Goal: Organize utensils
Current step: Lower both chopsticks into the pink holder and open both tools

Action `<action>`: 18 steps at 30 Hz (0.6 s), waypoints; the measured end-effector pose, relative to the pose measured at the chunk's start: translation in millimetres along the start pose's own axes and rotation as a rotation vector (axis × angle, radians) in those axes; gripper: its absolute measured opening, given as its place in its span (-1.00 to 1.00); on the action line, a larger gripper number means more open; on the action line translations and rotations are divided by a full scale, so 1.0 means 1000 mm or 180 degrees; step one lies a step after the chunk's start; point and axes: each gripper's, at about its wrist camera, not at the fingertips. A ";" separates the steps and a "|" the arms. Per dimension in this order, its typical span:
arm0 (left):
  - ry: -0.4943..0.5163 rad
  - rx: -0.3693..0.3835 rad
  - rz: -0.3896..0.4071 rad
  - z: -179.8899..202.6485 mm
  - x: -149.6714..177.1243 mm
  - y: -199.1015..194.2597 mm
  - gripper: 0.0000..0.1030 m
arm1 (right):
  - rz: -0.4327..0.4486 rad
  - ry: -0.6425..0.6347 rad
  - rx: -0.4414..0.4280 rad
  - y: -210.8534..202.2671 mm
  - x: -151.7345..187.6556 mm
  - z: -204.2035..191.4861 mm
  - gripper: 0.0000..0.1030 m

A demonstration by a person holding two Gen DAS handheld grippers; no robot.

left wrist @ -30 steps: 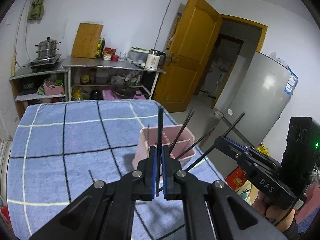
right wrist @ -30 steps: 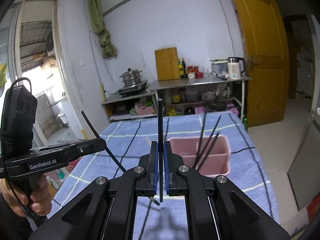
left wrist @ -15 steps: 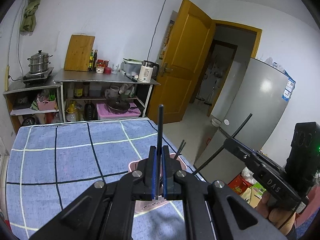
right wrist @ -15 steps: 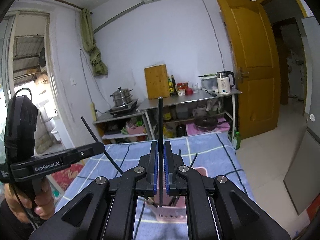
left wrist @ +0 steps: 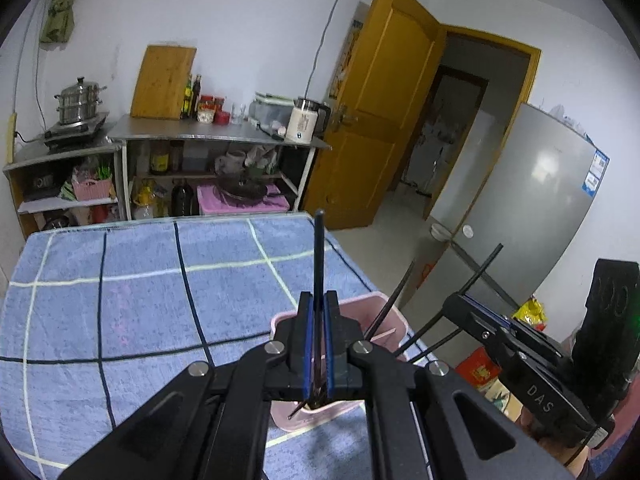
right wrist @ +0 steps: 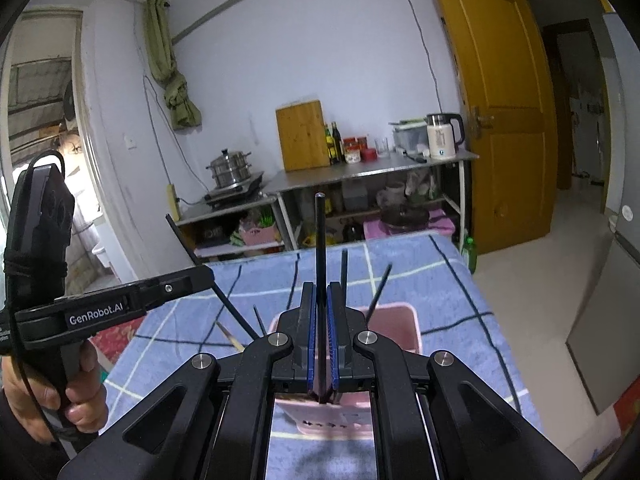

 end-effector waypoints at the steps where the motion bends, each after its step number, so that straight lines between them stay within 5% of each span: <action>1: 0.0001 -0.0017 -0.0041 -0.002 0.003 0.005 -0.90 | -0.0030 -0.0003 -0.0003 0.003 0.003 0.000 -0.90; 9: 0.0031 -0.0118 -0.0135 -0.008 0.015 0.017 -0.86 | -0.0277 -0.0009 -0.0048 0.024 0.025 -0.002 -0.89; 12: 0.0018 -0.0060 -0.0134 -0.009 0.017 0.015 -0.68 | -0.0277 -0.0015 -0.0067 0.022 0.026 -0.002 -0.89; 16: 0.0066 -0.0006 -0.0071 -0.004 0.018 0.007 -0.17 | -0.0239 -0.0074 -0.0013 0.016 0.021 -0.005 -0.86; 18: 0.0071 0.0011 -0.0013 -0.003 0.017 0.000 -0.17 | -0.0199 -0.0092 0.0010 0.011 0.018 -0.008 -0.77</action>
Point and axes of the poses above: each gripper's, at about its wrist camera, not at the fingertips, and y roughly the way its jaws point, z to its right, x to its underside, and after that the axes turned 13 degrees about -y, right-handed
